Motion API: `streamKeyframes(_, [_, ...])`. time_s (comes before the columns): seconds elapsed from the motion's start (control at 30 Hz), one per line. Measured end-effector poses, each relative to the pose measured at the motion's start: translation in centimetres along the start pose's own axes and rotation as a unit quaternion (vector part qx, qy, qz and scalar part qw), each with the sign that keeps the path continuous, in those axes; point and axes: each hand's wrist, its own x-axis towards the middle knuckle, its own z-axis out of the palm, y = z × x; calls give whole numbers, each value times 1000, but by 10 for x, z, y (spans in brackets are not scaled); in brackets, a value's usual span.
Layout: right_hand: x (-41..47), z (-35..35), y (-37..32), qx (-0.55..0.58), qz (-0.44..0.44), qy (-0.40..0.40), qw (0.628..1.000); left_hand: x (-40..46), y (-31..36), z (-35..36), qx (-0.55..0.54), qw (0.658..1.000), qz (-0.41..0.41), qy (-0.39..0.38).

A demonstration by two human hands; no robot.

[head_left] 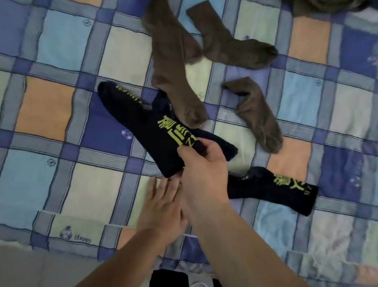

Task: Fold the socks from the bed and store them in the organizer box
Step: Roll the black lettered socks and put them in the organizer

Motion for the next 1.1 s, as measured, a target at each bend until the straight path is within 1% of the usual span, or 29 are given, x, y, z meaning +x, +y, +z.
streamKeyframes(0.07, [-10,-24,-26,-55,-50,-59,995,1,2,-6,1,999,-5,-31])
streamKeyframes(0.13, [-18,-51,-49,-141,-77,-97,982,4,8,-13,9,999,-12,-50])
streamKeyframes(0.17, [-21,-66,-60,-175,-82,-115,974,4,10,-16,12,998,-15,-58])
streamKeyframes(0.23, [-22,-97,-78,-214,-78,-149,962,4,11,-19,32,998,-7,-50])
streamKeyframes(0.33, [-10,-154,-99,-220,-52,-175,958,3,15,-24,66,996,-3,-54])
streamKeyframes(0.4, [7,-195,-106,-234,-32,-153,960,4,17,-21,72,996,-5,-48])
streamKeyframes(0.5, [41,-253,-100,-251,17,-89,964,7,20,-15,75,996,-10,-50])
streamKeyframes(0.6, [70,-293,-86,-269,51,-51,960,7,22,-9,85,994,-27,-56])
streamKeyframes(0.67, [85,-313,-78,-286,59,-26,956,7,23,-6,88,994,-36,-55])
streamKeyframes(0.73, [96,-330,-71,-327,48,3,944,7,22,-3,84,994,-40,-50])
streamKeyframes(0.83, [105,-347,-63,-381,8,48,923,7,22,-3,82,995,-41,-47])
streamKeyframes(0.93, [111,-352,-57,-357,-22,80,930,7,25,-5,93,994,-38,-53])
streamKeyframes(1.03, [115,-348,-51,-338,-35,63,938,8,31,-11,86,993,-51,-63])
streamKeyframes(1.1, [117,-345,-48,-345,-44,69,935,9,36,-15,56,995,-65,-54])
